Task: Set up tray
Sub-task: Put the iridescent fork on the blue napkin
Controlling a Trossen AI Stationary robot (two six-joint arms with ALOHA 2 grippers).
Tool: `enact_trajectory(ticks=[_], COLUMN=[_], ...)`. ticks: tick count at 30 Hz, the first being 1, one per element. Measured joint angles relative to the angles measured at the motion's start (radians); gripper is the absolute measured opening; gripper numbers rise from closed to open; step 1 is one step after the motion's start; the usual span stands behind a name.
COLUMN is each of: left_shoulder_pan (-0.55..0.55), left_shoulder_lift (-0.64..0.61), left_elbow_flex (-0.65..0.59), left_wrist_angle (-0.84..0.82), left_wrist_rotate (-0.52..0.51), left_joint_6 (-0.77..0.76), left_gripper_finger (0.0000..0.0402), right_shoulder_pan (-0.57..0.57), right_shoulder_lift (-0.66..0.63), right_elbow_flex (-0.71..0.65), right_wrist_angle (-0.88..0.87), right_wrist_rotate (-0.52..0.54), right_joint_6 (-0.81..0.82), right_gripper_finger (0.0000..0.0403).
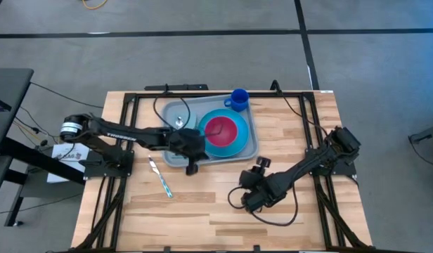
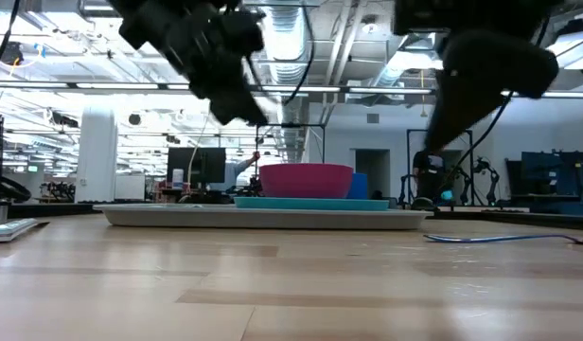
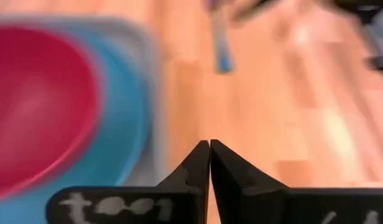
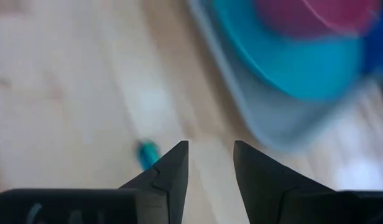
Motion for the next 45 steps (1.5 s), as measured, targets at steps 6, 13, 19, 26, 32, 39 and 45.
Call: enact_trajectory(ticks=[6,13,19,26,32,39,45], left_shoulder_pan=[-0.087,-0.123,-0.122,-0.122,-0.13,-0.222,-0.381], left_shoulder_lift=[0.073,0.218,0.318,0.28,0.153,-0.006,-0.166], left_elbow_flex=[0.0,0.001,0.012,0.072,0.246,0.343,0.309], left_wrist_angle=[0.188,0.421,0.49,0.254,-0.415,-0.934,-1.128], left_wrist_rotate=[0.013,-0.045,-0.062,-0.051,-0.062,-0.177,-0.343], left_joint_6=[0.125,0.14,-0.009,-0.06,-0.066,-0.255,-0.556], left_gripper_finger=[0.0032,0.0105,0.0142,0.0142,0.0125,0.0108,0.0099], right_shoulder_pan=[0.094,0.252,0.307,0.277,0.201,0.106,0.033], right_shoulder_lift=[0.0,0.0,0.0,0.0,0.0,0.0,0.001], right_elbow_flex=[-0.034,-0.146,-0.15,-0.145,-0.136,-0.091,-0.089], right_wrist_angle=[-0.259,-0.326,-0.528,-0.543,-0.533,-0.49,-0.432], right_wrist_rotate=[0.049,0.223,0.192,0.188,0.146,0.026,-0.008], right_joint_6=[0.394,0.664,0.93,0.927,0.925,0.753,0.762], right_gripper_finger=[0.0121,0.0121,0.0121,0.0121,0.012,0.012,0.0121])
